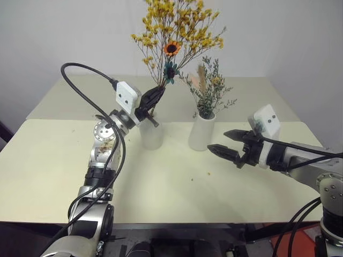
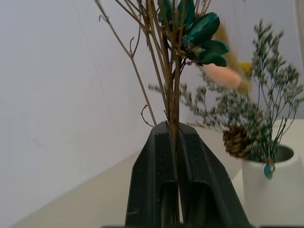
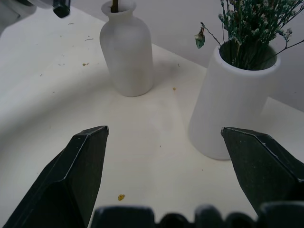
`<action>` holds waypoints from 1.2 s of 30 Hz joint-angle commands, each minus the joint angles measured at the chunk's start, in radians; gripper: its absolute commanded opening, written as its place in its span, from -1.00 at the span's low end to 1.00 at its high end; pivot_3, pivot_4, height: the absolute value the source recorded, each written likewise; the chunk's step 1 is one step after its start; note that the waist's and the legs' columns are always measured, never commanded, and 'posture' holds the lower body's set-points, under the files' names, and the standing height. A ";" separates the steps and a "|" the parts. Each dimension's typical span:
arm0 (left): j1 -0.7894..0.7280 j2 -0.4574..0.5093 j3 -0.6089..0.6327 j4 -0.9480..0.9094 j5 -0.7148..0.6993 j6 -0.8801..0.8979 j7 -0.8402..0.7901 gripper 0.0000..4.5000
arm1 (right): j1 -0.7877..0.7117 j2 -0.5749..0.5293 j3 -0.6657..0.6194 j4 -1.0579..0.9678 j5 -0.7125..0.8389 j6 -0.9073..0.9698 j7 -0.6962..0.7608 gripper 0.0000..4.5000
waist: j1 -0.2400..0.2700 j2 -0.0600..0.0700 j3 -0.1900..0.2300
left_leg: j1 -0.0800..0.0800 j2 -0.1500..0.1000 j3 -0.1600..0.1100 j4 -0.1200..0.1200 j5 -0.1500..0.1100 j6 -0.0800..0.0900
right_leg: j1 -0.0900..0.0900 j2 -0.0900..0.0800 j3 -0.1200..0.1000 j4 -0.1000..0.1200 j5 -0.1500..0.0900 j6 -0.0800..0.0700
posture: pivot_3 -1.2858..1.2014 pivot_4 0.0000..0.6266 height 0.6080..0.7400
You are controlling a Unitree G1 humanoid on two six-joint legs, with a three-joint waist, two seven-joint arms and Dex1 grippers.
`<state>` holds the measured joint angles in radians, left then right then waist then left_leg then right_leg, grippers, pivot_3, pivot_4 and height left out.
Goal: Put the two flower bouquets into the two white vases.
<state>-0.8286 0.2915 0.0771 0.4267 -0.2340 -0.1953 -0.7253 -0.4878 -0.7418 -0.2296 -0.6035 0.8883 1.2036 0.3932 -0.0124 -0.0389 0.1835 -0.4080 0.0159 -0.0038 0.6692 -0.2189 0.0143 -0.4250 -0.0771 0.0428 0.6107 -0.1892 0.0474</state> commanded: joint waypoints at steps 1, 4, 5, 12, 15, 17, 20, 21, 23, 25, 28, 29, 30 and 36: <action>-0.049 -0.009 0.009 0.057 0.002 -0.068 0.008 -0.94 | 0.011 -0.011 -0.048 -0.042 0.019 0.000 -0.021 1.00 | 0.001 0.000 0.000 | 0.000 0.000 0.000 0.000 0.000 0.000 | 0.000 0.000 0.000 0.000 0.000 0.000 | 0.03 -0.52 1.00; -0.060 -0.009 0.005 0.095 0.006 -0.104 0.001 -0.94 | 0.020 -0.013 -0.053 -0.048 0.022 -0.004 -0.028 1.00 | 0.001 0.000 0.000 | 0.000 0.000 0.000 0.000 0.000 0.000 | 0.000 0.000 0.000 0.000 0.000 0.000 | 0.03 -0.52 1.00; -0.064 -0.012 0.007 0.102 0.000 -0.114 -0.005 -0.94 | 0.024 -0.015 -0.053 -0.049 0.020 -0.007 -0.028 1.00 | 0.001 0.000 0.000 | 0.000 0.000 0.000 0.000 0.000 0.000 | 0.000 0.000 0.000 0.000 0.000 0.000 | 0.03 -0.52 1.00; -0.042 0.000 0.004 0.049 -0.031 -0.127 -0.047 -0.38 | 0.035 -0.021 -0.038 -0.050 0.008 -0.028 -0.025 1.00 | 0.000 0.000 0.000 | 0.000 0.000 0.000 0.000 0.000 0.000 | 0.000 0.000 0.000 0.000 0.000 0.000 | 0.03 -0.52 1.00; 0.004 0.019 0.009 -0.040 -0.047 -0.087 -0.057 0.04 | 0.037 -0.023 -0.034 -0.050 0.004 -0.033 -0.021 1.00 | -0.002 0.000 0.000 | 0.000 0.000 0.000 0.000 0.000 0.000 | 0.000 0.000 0.000 0.000 0.000 0.000 | 0.03 -0.52 1.00; 0.047 0.035 0.017 -0.118 -0.066 -0.049 -0.055 0.28 | 0.039 -0.025 -0.033 -0.051 0.002 -0.036 -0.019 1.00 | -0.004 0.000 0.000 | 0.000 0.000 0.000 0.000 0.000 0.000 | 0.000 0.000 0.000 0.000 0.001 -0.001 | 0.03 -0.52 1.00; 0.123 0.062 0.033 -0.244 -0.099 0.030 -0.029 0.43 | 0.041 -0.025 -0.033 -0.047 -0.003 -0.040 -0.016 1.00 | -0.004 0.000 0.000 | 0.001 0.001 0.000 0.000 0.000 0.000 | 0.000 0.000 0.000 0.001 0.001 -0.001 | 0.03 -0.52 1.00; 0.149 0.072 0.038 -0.283 -0.099 0.052 -0.015 0.43 | 0.042 -0.023 -0.030 -0.046 -0.005 -0.043 -0.016 1.00 | -0.002 0.000 0.000 | 0.001 0.001 0.000 0.000 0.000 0.000 | 0.000 0.000 0.000 0.001 0.001 -0.001 | 0.03 -0.52 1.00; 0.195 0.091 0.048 -0.353 -0.109 0.097 0.007 0.43 | 0.046 -0.021 -0.022 -0.045 -0.011 -0.049 -0.013 1.00 | -0.002 0.000 0.000 | 0.001 0.001 0.000 0.000 0.000 0.000 | 0.000 0.000 0.000 0.001 0.000 0.000 | 0.03 -0.52 1.00; 0.234 0.112 0.067 -0.419 -0.137 0.156 0.022 0.43 | 0.046 -0.021 -0.017 -0.044 -0.013 -0.054 -0.011 1.00 | -0.001 0.000 0.000 | 0.001 0.001 0.000 0.000 0.000 0.000 | 0.000 0.000 0.000 0.001 0.000 0.000 | 0.03 -0.52 1.00; 0.299 0.150 0.099 -0.495 -0.157 0.218 0.040 0.43 | 0.043 -0.019 -0.011 -0.035 -0.018 -0.062 -0.009 1.00 | -0.001 0.000 0.000 | 0.001 0.001 0.000 0.000 0.000 0.000 | 0.000 0.000 0.000 0.001 0.000 0.001 | 0.03 -0.52 1.00; 0.316 0.159 0.110 -0.507 -0.163 0.228 0.043 0.43 | 0.043 -0.018 -0.008 -0.033 -0.020 -0.064 -0.008 1.00 | -0.001 0.000 0.000 | 0.001 0.001 0.000 0.000 0.000 0.000 | 0.000 0.000 0.000 0.001 0.000 0.001 | 0.03 -0.52 1.00; 0.329 0.166 0.120 -0.515 -0.171 0.239 0.045 0.43 | 0.043 -0.017 -0.006 -0.031 -0.022 -0.066 -0.007 1.00 | -0.001 0.000 0.000 | 0.001 0.001 0.000 0.000 0.000 0.000 | 0.000 0.000 0.000 0.001 0.000 0.001 | 0.03 -0.52 1.00; 0.381 0.210 0.140 -0.515 -0.163 0.254 0.042 0.43 | 0.045 -0.012 0.008 -0.022 -0.038 -0.084 0.003 1.00 | 0.001 0.000 0.000 | 0.001 0.001 0.000 0.000 0.000 0.000 | 0.000 0.000 0.000 0.001 -0.001 0.002 | 0.03 -0.52 1.00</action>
<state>-0.4519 0.4865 0.1985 -0.0516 -0.3920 0.0659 -0.6897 -0.4394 -0.7525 -0.2077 -0.6175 0.8557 1.1573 0.3917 -0.0111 -0.0388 0.1835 -0.4067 0.0168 -0.0035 0.6694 -0.2189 0.0143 -0.4248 -0.0768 0.0427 0.6112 -0.1905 0.0495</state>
